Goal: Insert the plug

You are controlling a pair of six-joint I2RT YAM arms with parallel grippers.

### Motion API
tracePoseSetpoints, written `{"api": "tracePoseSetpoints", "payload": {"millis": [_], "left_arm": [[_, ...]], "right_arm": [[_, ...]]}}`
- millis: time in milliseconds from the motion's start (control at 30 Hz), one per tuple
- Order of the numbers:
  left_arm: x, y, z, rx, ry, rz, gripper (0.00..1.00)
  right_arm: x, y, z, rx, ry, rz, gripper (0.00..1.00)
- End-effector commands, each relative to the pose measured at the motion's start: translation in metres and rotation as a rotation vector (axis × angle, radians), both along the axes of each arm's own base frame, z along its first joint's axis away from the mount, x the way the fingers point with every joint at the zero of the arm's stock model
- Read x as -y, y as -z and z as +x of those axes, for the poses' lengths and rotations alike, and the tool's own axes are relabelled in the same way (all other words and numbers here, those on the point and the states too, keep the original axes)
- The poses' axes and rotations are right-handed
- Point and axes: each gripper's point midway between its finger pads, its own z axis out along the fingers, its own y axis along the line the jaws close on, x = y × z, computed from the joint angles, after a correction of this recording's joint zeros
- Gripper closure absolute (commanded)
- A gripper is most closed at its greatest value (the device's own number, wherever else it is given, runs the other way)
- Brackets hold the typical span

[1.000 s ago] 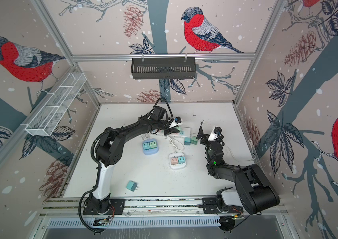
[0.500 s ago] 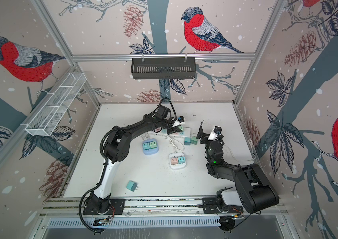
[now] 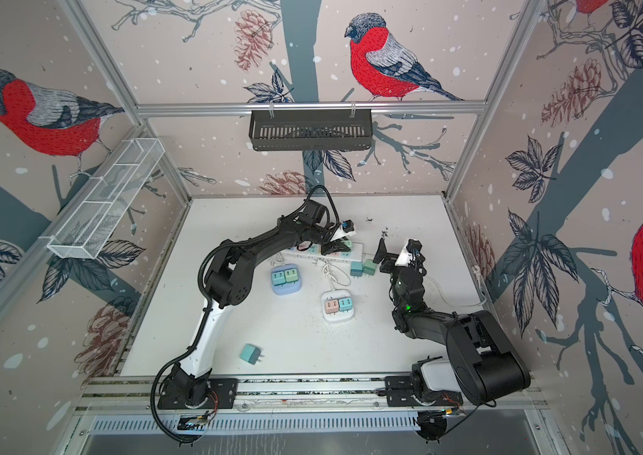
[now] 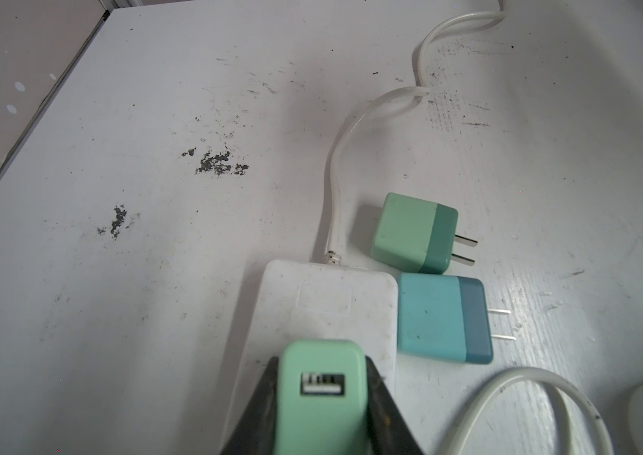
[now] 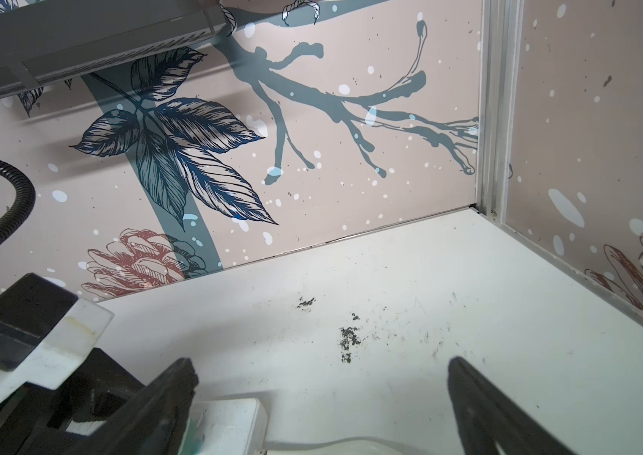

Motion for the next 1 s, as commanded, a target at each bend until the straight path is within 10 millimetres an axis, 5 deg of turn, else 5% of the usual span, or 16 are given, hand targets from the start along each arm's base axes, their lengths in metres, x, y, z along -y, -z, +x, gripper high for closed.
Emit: {"api": "tracePoseSetpoints", "payload": {"millis": [0, 967], "left_arm": [[-0.005, 0.01, -0.005, -0.038, 0.002, 0.035, 1.0], [-0.006, 0.047, -0.004, -0.153, -0.019, 0.116, 1.0]], "right_arm": [[0.0, -0.002, 0.0, 0.004, 0.0, 0.008, 0.0], [0.001, 0.0, 0.002, -0.005, 0.006, 0.01, 0.0]]}}
